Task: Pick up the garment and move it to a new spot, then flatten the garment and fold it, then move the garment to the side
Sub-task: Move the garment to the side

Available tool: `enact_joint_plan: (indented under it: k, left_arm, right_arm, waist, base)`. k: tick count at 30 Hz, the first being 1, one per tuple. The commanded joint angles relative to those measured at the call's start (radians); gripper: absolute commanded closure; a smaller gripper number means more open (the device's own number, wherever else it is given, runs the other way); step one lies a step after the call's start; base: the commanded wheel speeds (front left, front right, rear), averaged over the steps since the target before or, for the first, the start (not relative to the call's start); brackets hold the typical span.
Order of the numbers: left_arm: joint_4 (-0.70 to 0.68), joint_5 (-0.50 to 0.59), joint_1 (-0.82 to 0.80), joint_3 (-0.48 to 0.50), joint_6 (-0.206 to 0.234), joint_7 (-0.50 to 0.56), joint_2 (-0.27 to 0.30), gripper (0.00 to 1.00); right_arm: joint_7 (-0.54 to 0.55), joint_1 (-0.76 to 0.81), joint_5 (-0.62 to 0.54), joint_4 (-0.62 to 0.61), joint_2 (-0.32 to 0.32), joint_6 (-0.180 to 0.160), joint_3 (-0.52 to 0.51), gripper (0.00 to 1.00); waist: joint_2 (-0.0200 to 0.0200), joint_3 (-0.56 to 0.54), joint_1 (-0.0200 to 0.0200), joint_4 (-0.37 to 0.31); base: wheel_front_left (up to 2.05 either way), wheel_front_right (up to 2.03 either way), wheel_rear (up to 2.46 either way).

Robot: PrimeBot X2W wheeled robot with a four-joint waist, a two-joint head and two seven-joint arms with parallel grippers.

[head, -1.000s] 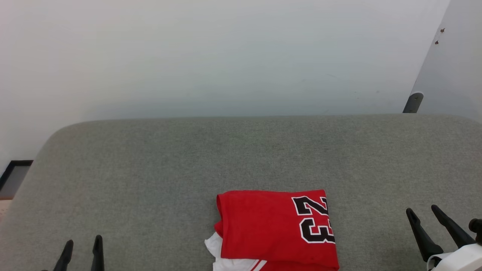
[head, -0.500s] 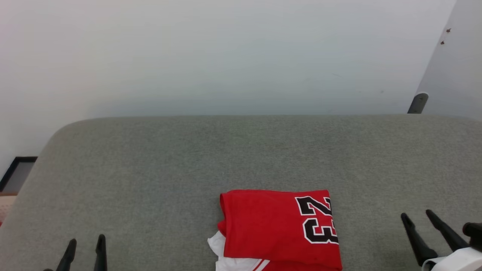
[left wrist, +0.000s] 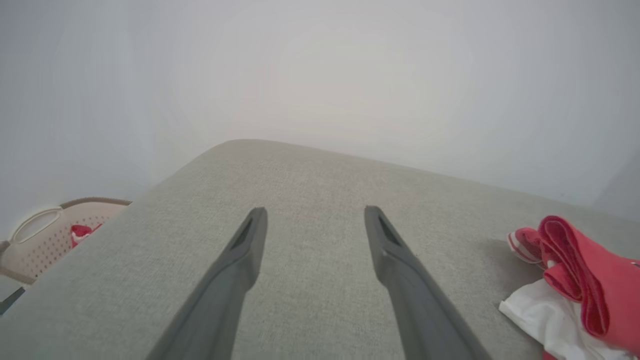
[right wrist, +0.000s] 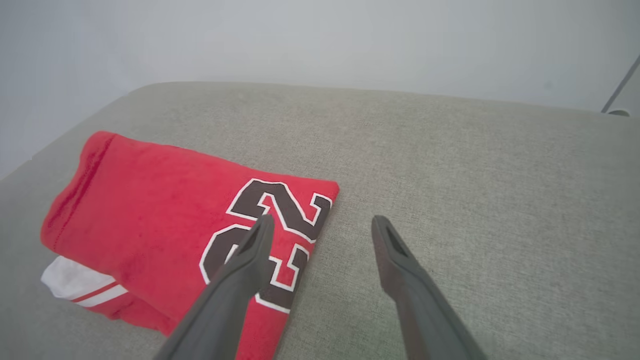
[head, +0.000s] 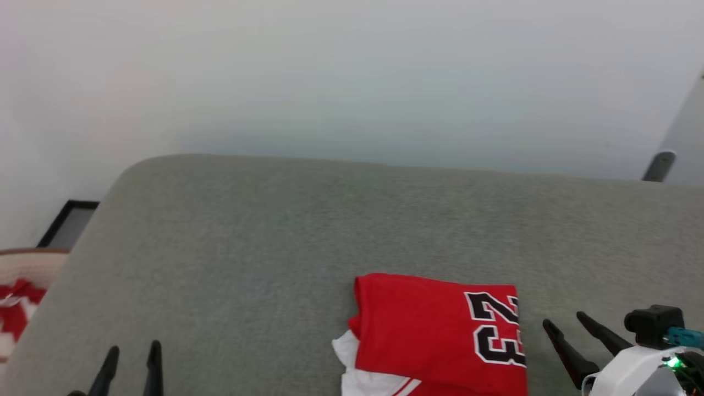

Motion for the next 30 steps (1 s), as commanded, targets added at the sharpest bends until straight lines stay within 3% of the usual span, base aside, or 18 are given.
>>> enact_joint_plan:
  k: [1, 10, 26, 27, 28, 30]
  left_arm:
    - [-0.003, -0.002, 0.001, -0.008, -0.004, 0.0, -0.002, 0.0]
    - [0.019, -0.015, -0.03, -0.059, -0.004, 0.0, -0.007, 0.0]
    - [0.054, -0.015, -0.082, -0.078, -0.004, 0.0, -0.055, 0.0]
    - [0.056, -0.015, -0.085, -0.08, -0.004, 0.0, -0.056, 0.0]
    - [0.059, -0.014, -0.089, -0.081, -0.004, 0.0, -0.058, 0.0]
    - [0.063, -0.016, -0.096, -0.082, -0.004, 0.0, -0.061, 0.0]
  right_arm:
    - [0.027, -0.017, 0.004, 0.022, 0.001, 0.0, 0.007, 0.0]
    - [0.184, -0.048, 0.056, 0.127, 0.01, 0.0, 0.025, 0.0]
    - [0.451, -0.136, 0.09, 0.317, 0.071, -0.001, 0.03, 0.0]
    - [0.466, -0.143, 0.091, 0.319, 0.074, -0.001, 0.038, 0.31]
    - [0.474, -0.149, 0.089, 0.315, 0.073, -0.001, 0.05, 1.0]
    - [0.499, -0.158, 0.097, 0.311, 0.07, -0.001, 0.064, 1.0]
  waist:
    - [0.0, 0.011, 0.0, 0.057]
    - [0.0, 0.043, 0.0, 0.156]
    - [0.0, 0.1, 0.0, 0.192]
    - [0.0, 0.102, 0.0, 0.193]
    - [0.0, 0.105, 0.0, 0.195]
    - [0.0, 0.107, 0.0, 0.199]
  base:
    - [0.0, 0.0, 0.0]
    - [0.0, 0.0, 0.0]
    - [0.0, 0.0, 0.0]
    - [0.0, 0.0, 0.0]
    - [0.0, 0.0, 0.0]
    - [0.0, 0.0, 0.0]
